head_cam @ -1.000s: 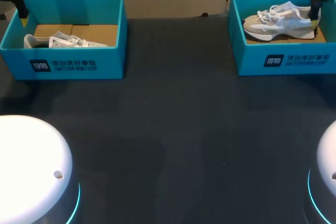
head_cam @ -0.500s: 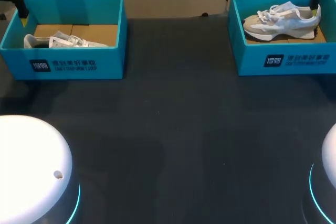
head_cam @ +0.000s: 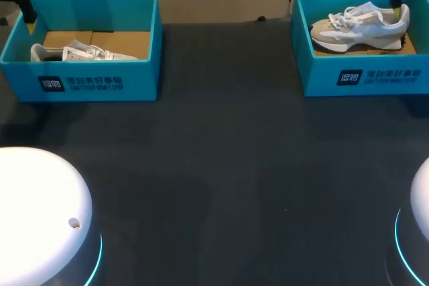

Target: Take the shoe out of the shoebox, open the shoe tongue, remove and reinsert the insole, then place the shoe into the shoebox

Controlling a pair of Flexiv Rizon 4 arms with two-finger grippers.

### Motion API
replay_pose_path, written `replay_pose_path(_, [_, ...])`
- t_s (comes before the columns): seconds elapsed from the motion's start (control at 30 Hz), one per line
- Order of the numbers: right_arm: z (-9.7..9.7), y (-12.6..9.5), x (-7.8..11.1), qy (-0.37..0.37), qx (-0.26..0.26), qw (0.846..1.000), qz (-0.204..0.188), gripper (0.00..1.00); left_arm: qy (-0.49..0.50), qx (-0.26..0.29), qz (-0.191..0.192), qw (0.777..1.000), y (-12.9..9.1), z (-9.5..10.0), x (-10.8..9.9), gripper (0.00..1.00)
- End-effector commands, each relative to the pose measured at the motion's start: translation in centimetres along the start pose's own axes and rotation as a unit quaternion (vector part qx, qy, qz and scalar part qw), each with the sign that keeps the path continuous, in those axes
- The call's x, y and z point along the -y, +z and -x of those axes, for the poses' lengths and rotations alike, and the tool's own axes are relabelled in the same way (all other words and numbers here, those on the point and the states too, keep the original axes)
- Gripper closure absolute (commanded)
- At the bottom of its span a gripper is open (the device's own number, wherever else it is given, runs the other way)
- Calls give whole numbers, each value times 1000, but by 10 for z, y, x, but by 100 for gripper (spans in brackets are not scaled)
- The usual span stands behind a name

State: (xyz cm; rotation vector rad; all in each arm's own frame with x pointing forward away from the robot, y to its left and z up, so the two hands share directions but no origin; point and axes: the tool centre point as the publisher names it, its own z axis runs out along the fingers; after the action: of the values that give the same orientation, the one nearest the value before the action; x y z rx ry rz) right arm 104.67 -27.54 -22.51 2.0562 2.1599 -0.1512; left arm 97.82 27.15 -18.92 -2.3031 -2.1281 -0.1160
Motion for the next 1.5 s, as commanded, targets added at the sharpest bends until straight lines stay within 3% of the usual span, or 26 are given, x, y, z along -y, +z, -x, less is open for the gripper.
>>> replay_pose_path(0.03, [-2, 4, -23, 7, 10, 1000, -4, 0, 0, -2, 1, 1000, -1, 0, 2, 0])
replay_pose_path(0.23, [4, 11, -47, 16, 10, 1000, 3, 0, 0, -2, 1, 1000, -1, 0, 2, 0])
replay_pose_path(0.63, [22, 33, -78, 36, 4, 999, 12, 0, 0, -2, 1, 1000, -1, 0, 2, 0])
replay_pose_path(0.73, [24, 43, -83, 35, -22, 999, 7, 0, 0, -2, 1, 1000, -1, 0, 2, 0])
replay_pose_path(1.13, [24, 43, -83, 35, -22, 999, 7, 0, 0, -2, 1, 1000, -1, 0, 2, 0])
replay_pose_path(1.5, [23, 67, -105, 29, -16, 999, 1, 0, 0, -2, 1, 1000, -1, 0, 2, 0])
